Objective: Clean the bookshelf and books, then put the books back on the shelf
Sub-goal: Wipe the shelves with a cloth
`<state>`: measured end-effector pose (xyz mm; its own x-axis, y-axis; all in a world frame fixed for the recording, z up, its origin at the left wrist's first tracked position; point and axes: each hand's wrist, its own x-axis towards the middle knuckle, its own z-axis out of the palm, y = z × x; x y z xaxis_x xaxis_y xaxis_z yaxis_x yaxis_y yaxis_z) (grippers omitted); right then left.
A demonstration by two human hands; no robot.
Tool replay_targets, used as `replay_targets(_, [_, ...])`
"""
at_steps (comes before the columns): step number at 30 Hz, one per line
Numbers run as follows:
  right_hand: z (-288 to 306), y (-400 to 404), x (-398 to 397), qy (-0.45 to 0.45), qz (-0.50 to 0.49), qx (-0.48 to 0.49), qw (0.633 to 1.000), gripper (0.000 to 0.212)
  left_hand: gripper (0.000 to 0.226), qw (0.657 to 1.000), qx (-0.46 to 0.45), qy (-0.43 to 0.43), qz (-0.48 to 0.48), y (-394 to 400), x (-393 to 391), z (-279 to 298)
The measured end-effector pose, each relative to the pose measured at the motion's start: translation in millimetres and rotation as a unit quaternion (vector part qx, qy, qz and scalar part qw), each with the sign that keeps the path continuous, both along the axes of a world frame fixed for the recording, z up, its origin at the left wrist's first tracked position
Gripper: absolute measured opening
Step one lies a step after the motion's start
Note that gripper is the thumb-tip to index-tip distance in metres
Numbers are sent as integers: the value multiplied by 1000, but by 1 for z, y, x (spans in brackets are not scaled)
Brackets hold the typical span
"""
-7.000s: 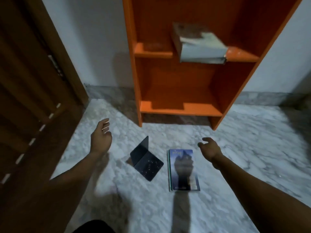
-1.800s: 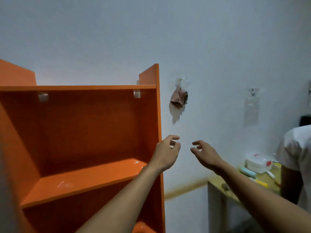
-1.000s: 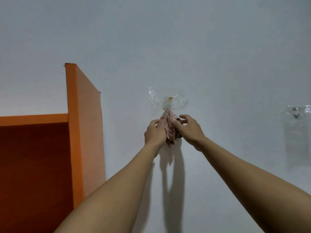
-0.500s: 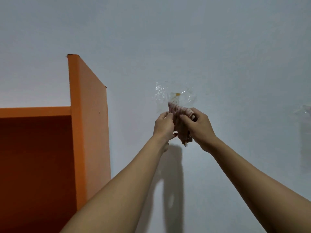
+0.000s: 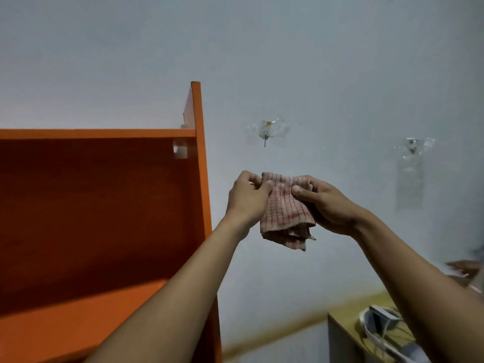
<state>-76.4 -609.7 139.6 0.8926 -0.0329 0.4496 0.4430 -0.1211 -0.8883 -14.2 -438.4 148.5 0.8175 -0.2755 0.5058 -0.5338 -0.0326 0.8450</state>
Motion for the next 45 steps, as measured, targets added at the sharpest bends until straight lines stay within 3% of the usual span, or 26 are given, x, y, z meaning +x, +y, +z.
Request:
replay_targets(4, [-18,57,-44,-2,2,5,1000,33,14,997,1,-60,45,62,-50,-24])
replay_targets(7, [-43,115,-67,0,3,116,993,34,12,984,21,-132,120,109,-80,-39])
replay_targets(11, [-92,195,-88,131,140,369,909,49,11,967,77,-189,155,161,-99,-62])
replay_targets(14, [-120,244,-94,167,181,440,863,41,12,963,118,-176,164,195,-101,-82])
replay_targets(16, [-128,268,-92,154,172,432,872,41,14,963,130,-157,178,214,-99,-95])
replay_targets(19, [-136,289,-79,123,55,336,932,32,15,959,142,-130,206,238,-93,-115])
replay_targets(22, [-148,300,-64,53,-114,110,986,17,8,955,172,-82,227,259,-78,-137])
replay_targets(25, [-157,303,-49,-1,-162,-4,987,29,8,949,192,-63,244,280,-60,-153])
replay_targets(29, [-159,296,-29,21,-120,-52,991,39,16,933,227,-67,272,307,-36,-163])
replay_targets(32, [-145,285,-12,119,-64,17,991,30,24,910,275,-63,303,328,-19,-168])
replay_targets(34, [-131,275,6,92,-117,-48,988,17,31,891,314,-63,321,341,-12,-172])
replay_targets(36, [-113,266,29,-7,-220,-233,947,14,37,873,348,-72,335,354,-5,-176])
replay_targets(38, [-98,266,50,-91,-283,-430,853,15,41,862,371,-73,337,366,2,-180])
replay_targets(40, [-96,268,74,-82,-284,-594,748,23,44,858,386,-59,335,379,9,-186])
replay_targets(41, [-103,270,83,-38,-267,-642,717,29,45,858,390,-50,332,386,13,-188])
replay_targets(42, [-114,270,92,21,-244,-662,708,32,45,858,393,-45,327,393,16,-189])
replay_targets(43, [-127,270,101,84,-222,-650,722,32,46,859,395,-40,322,401,19,-191])
replay_targets(45, [-151,269,116,178,-203,-560,783,29,46,859,399,-41,318,418,25,-194])
